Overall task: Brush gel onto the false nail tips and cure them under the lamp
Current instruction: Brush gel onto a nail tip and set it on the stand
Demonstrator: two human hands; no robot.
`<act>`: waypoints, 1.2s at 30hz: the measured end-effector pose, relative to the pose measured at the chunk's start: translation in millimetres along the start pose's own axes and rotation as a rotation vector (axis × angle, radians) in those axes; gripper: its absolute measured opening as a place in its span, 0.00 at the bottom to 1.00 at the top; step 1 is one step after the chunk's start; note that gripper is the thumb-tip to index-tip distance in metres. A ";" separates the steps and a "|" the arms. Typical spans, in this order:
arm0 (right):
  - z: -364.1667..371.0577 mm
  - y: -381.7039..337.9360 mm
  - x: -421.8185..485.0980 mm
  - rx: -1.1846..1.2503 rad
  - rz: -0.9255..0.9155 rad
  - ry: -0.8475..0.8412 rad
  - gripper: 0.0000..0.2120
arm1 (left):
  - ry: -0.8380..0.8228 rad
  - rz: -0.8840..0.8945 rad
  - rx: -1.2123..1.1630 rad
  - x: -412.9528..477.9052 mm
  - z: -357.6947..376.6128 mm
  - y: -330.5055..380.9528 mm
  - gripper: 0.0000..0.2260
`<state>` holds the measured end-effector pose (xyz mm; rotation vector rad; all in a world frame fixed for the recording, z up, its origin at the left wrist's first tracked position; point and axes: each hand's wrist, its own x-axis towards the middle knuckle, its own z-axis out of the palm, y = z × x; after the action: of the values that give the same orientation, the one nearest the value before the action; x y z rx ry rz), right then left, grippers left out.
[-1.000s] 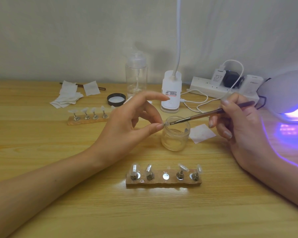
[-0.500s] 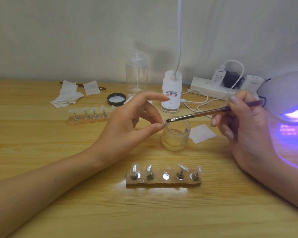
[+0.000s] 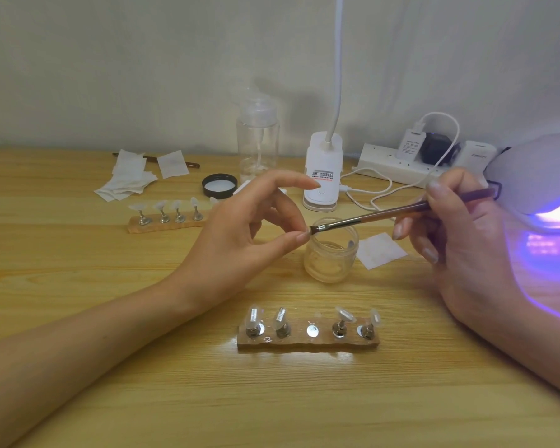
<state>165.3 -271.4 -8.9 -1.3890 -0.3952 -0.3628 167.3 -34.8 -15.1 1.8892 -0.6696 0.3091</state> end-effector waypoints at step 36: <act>-7.8 1.5 3.8 0.071 0.157 0.127 0.14 | -0.017 -0.300 -0.624 -6.7 -28.7 33.1 0.28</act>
<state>169.8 -278.9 -9.4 -1.3109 -0.1918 -0.3035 145.2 -16.0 18.5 1.3620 -0.4174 -0.1047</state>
